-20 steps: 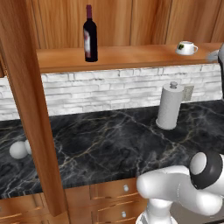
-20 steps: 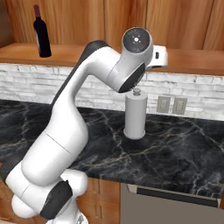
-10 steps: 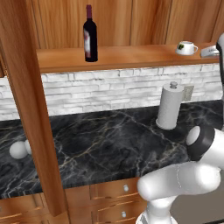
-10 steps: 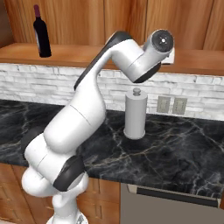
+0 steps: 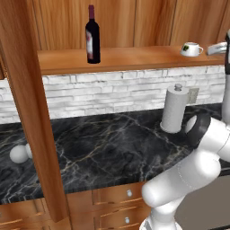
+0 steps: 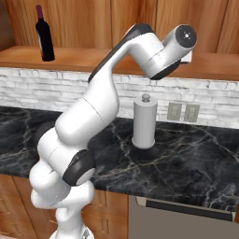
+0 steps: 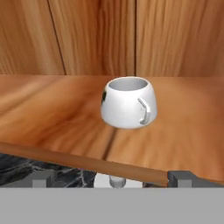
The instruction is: Open the cabinet directly in front. Then move the wine and the mug to the dining counter with the candle on it.
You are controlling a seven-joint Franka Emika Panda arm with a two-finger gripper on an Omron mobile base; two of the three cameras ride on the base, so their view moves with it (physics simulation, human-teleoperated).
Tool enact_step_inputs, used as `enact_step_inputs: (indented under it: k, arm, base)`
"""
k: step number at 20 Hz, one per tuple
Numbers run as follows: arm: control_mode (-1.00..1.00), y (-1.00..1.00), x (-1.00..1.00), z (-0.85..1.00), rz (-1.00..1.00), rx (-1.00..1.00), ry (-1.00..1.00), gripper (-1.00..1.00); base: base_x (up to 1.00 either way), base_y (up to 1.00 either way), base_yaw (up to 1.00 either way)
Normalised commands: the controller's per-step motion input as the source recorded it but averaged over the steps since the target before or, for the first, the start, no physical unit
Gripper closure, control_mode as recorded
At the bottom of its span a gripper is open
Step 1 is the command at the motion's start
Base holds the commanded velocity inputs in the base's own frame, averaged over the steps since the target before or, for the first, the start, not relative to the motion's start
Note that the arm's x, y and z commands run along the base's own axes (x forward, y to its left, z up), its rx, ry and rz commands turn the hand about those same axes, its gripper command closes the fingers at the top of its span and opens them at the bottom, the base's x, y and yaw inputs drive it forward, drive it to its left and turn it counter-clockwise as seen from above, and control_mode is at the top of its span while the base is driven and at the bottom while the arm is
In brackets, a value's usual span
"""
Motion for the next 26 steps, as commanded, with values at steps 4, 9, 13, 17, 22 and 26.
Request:
enact_step_inputs:
  k: [4,9,13,17,22,26]
  arm:
    - [-1.0,0.0,0.49,0.0,0.0,0.0,0.0,-1.0]
    - [-1.0,0.0,0.43,0.0,0.0,0.0,0.0,-1.0]
    - [-1.0,0.0,0.36,0.0,0.0,0.0,0.0,-1.0]
    - [-1.0,-0.02,0.16,0.0,0.0,0.0,0.0,-1.0]
    - [-1.0,-0.27,0.08,0.0,0.05,0.06,0.0,-1.0]
    - [-1.0,0.0,0.08,0.0,0.0,0.0,0.0,-1.0]
  base:
    - [0.0,0.0,0.0]
    - [0.0,0.0,0.0]
    - [0.0,0.0,0.0]
    - [0.0,0.0,0.0]
    - [0.0,0.0,0.0]
    - [0.0,0.0,0.0]
